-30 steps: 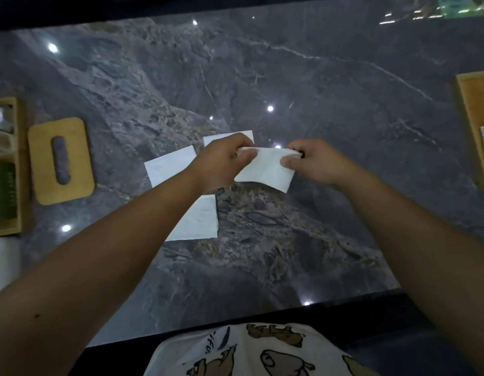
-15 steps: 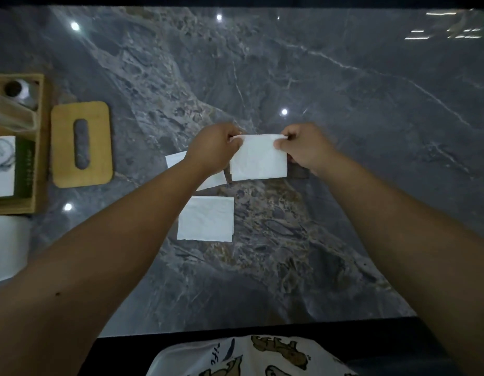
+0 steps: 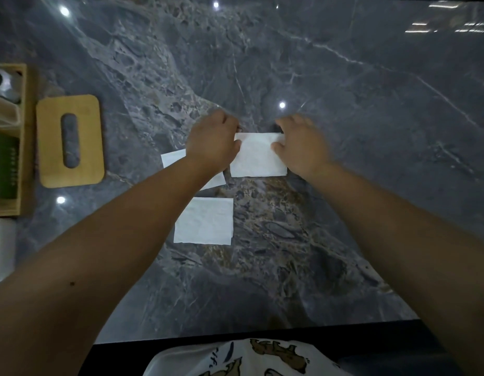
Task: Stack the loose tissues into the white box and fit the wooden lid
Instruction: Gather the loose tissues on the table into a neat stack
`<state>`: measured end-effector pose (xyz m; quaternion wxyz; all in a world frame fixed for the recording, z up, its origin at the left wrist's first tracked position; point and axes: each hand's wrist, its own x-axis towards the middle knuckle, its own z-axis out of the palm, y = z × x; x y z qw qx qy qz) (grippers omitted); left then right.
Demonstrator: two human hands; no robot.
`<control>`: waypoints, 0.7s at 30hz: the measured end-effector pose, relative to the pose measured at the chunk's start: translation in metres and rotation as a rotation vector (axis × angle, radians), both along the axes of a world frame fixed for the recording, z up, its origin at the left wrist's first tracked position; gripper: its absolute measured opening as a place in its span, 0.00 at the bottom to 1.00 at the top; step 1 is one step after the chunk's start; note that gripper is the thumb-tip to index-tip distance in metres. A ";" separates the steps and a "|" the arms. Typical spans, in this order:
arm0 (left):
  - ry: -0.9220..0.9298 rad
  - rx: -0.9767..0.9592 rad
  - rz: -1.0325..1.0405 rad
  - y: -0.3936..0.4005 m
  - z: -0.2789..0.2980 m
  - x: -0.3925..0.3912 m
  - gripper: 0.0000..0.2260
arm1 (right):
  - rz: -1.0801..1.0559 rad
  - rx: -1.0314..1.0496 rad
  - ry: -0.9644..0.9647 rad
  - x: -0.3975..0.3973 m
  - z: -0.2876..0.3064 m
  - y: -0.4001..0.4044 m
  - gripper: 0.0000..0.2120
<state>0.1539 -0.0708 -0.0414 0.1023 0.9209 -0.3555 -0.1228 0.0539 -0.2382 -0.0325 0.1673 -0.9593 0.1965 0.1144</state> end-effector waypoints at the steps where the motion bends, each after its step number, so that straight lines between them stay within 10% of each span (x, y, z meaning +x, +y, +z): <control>1: -0.026 0.020 -0.028 -0.001 0.001 0.001 0.16 | 0.043 -0.033 0.003 0.002 0.001 0.001 0.22; 21: 0.508 -0.255 0.037 0.023 0.041 -0.002 0.10 | -0.005 0.481 0.058 -0.002 0.036 -0.008 0.03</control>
